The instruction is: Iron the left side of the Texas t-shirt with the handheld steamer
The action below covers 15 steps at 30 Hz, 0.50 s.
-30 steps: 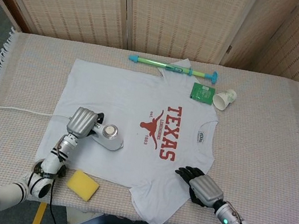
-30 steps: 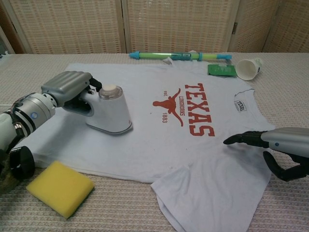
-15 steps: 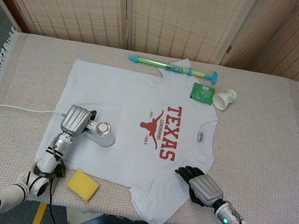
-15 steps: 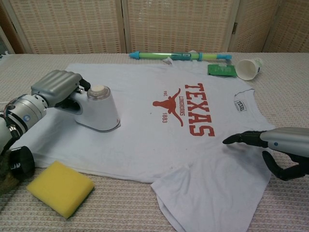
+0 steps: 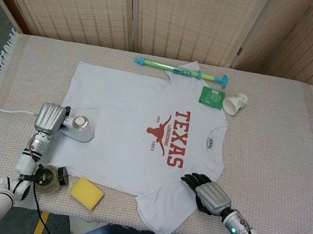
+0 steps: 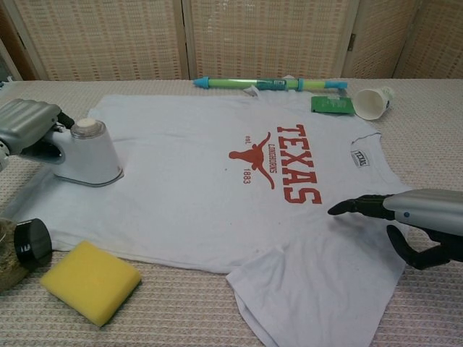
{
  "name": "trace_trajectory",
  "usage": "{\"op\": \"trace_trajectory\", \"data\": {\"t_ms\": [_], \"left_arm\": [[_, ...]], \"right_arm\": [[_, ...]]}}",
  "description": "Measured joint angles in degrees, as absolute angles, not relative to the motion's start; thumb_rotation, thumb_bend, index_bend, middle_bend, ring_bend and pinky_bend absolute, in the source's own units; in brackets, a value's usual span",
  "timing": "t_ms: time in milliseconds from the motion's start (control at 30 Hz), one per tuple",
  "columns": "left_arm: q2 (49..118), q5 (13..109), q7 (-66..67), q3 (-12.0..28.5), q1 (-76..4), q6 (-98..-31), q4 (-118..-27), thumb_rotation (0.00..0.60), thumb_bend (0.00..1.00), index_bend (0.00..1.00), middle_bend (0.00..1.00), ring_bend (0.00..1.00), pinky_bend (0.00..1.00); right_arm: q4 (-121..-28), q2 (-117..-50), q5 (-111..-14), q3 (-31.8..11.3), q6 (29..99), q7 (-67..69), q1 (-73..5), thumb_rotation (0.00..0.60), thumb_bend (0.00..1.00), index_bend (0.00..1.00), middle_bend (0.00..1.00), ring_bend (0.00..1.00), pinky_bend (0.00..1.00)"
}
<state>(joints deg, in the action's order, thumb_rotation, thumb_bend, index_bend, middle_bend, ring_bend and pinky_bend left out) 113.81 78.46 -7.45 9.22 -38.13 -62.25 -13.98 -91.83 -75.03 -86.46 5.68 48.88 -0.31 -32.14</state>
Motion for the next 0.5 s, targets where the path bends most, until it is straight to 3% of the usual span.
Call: {"op": "trace_trajectory", "data": {"t_ms": [300,500], "left_arm": [[109.99,71.34,-14.7,16.38,-37.33,-60.07,-13.97,0.6,0.56,0.86,0.95,0.79,0.81],[108.56,68.81,-12.57,18.24,-37.24,-54.75,-12.2,0.6,0.56,0.79,0.9,0.75,0.79]], "right_arm": [[-93.02,-73.96,-86.19,5.62,49.93,-0.93,-31.54,0.586,1.0,0.0,0.05,0.0,0.08],[-93.42,-73.84,-86.42,5.59,50.36,-0.75,-31.31,0.588,1.0,0.0,0.05,0.0,0.08]]}}
